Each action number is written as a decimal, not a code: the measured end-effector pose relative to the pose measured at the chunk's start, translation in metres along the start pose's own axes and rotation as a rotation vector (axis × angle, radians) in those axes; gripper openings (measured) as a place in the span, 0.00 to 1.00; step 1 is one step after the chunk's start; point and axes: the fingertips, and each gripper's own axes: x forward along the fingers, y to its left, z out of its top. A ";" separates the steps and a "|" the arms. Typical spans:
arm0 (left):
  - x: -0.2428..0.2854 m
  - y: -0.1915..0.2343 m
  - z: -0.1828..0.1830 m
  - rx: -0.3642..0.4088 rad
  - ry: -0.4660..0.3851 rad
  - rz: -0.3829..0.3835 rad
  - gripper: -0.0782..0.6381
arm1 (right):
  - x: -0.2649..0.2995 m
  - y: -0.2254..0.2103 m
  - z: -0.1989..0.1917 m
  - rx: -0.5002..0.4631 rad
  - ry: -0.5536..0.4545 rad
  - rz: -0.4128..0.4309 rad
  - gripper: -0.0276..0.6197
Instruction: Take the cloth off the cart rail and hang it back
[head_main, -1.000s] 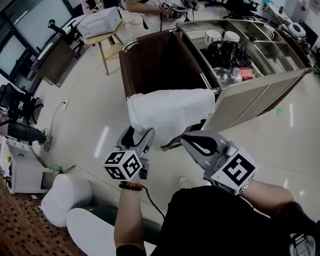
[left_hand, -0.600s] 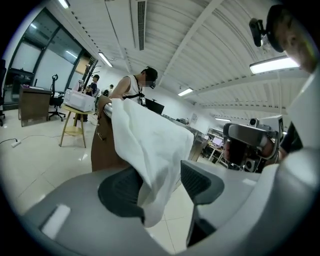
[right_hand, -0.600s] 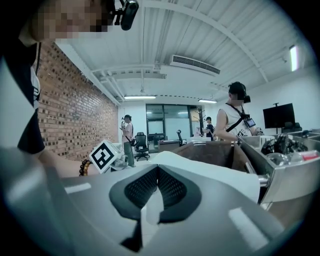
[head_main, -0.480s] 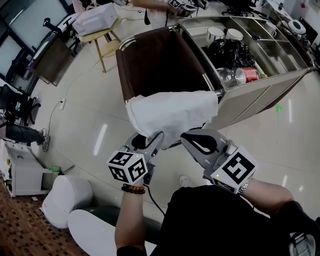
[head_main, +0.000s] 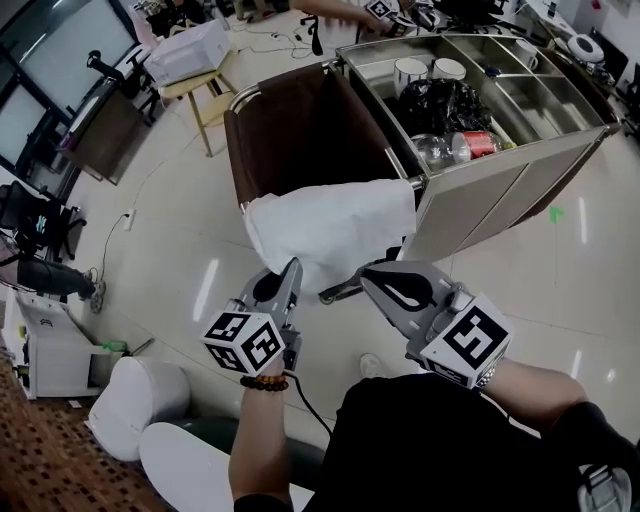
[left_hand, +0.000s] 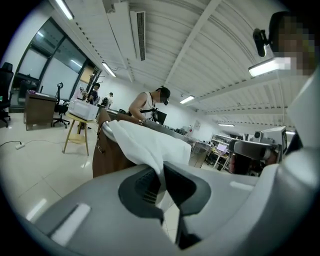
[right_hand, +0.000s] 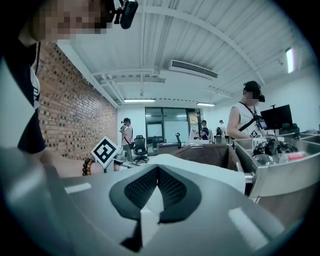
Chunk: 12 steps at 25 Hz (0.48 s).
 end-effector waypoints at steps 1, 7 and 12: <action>-0.003 -0.007 0.002 0.015 -0.013 0.003 0.12 | -0.007 0.003 -0.001 -0.003 -0.007 0.002 0.04; -0.021 -0.081 0.005 0.110 -0.103 0.009 0.12 | -0.074 0.017 -0.010 -0.044 -0.070 0.020 0.04; -0.043 -0.150 0.012 0.163 -0.161 0.026 0.12 | -0.135 0.039 -0.005 -0.026 -0.079 0.036 0.04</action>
